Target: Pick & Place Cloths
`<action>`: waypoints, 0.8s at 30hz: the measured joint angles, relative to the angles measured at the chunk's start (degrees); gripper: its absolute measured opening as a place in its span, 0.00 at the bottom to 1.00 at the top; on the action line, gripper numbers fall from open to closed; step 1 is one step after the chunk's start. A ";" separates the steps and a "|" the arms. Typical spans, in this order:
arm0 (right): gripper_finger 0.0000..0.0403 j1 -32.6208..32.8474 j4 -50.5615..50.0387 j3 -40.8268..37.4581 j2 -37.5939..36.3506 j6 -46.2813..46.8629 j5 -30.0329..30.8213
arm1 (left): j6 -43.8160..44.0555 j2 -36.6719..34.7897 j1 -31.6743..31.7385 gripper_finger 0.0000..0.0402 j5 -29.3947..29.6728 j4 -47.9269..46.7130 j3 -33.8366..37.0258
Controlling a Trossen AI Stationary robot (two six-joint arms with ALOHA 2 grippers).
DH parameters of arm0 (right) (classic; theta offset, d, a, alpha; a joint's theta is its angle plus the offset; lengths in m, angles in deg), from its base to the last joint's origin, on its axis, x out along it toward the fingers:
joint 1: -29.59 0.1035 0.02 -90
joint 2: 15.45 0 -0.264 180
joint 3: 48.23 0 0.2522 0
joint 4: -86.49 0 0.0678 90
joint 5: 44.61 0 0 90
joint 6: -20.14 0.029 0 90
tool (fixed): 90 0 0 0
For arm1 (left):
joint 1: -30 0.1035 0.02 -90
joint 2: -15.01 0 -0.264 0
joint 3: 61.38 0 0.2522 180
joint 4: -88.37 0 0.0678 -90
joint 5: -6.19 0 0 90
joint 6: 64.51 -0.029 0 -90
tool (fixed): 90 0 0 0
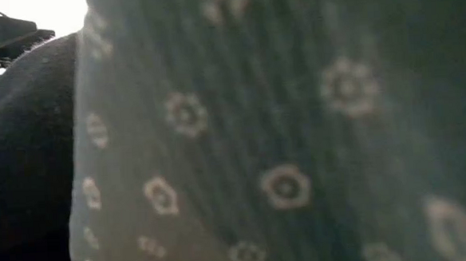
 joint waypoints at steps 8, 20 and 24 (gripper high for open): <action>0.26 0.00 10.63 -0.09 0.32 -4.56 8.14 | -0.01 0.00 -0.01 0.44 0.01 -0.01 0.01; 0.16 -0.02 21.59 -0.09 0.35 43.20 8.68 | 0.00 -0.01 0.00 0.44 0.02 -0.02 0.02; 0.14 -0.02 27.21 -0.13 0.46 61.34 9.48 | 0.01 0.01 0.00 0.44 0.02 -0.04 0.01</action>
